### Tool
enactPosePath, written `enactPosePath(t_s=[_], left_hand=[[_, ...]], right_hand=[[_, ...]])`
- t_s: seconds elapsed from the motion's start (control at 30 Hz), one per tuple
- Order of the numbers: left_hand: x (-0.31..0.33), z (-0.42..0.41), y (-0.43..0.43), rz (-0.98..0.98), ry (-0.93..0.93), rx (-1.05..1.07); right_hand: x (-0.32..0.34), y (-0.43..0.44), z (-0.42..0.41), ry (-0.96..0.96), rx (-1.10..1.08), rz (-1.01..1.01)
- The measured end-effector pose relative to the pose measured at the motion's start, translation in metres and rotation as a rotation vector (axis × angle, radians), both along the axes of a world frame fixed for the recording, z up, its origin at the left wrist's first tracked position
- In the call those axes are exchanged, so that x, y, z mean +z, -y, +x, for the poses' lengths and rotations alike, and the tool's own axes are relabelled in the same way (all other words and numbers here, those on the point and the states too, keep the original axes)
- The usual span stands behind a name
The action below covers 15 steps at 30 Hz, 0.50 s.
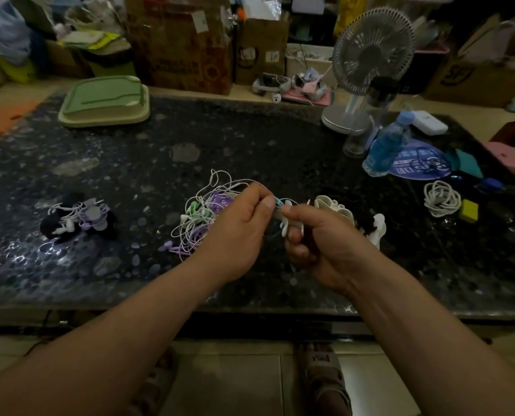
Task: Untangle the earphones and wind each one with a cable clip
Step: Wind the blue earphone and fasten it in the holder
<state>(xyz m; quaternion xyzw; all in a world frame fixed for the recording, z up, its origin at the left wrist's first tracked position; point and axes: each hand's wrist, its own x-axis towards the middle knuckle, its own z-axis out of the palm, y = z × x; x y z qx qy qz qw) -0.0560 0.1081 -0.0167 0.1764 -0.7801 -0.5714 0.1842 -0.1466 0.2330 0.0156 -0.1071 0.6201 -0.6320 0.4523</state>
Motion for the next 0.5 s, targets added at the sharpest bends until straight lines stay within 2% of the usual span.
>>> enactPosePath(t_s=[0.13,0.37,0.5], left_hand=[[0.000,0.001,-0.001,-0.045,0.000,-0.030],[0.012,0.006,0.002,0.109,0.023,-0.170],[0.018,0.009,0.006,0.113,0.059,-0.149]], right_hand=[[0.000,-0.002,0.003,-0.022,0.017,-0.003],[0.003,-0.014,-0.008,-0.048,0.213,-0.049],[0.001,-0.016,-0.012,-0.082,0.202,-0.027]])
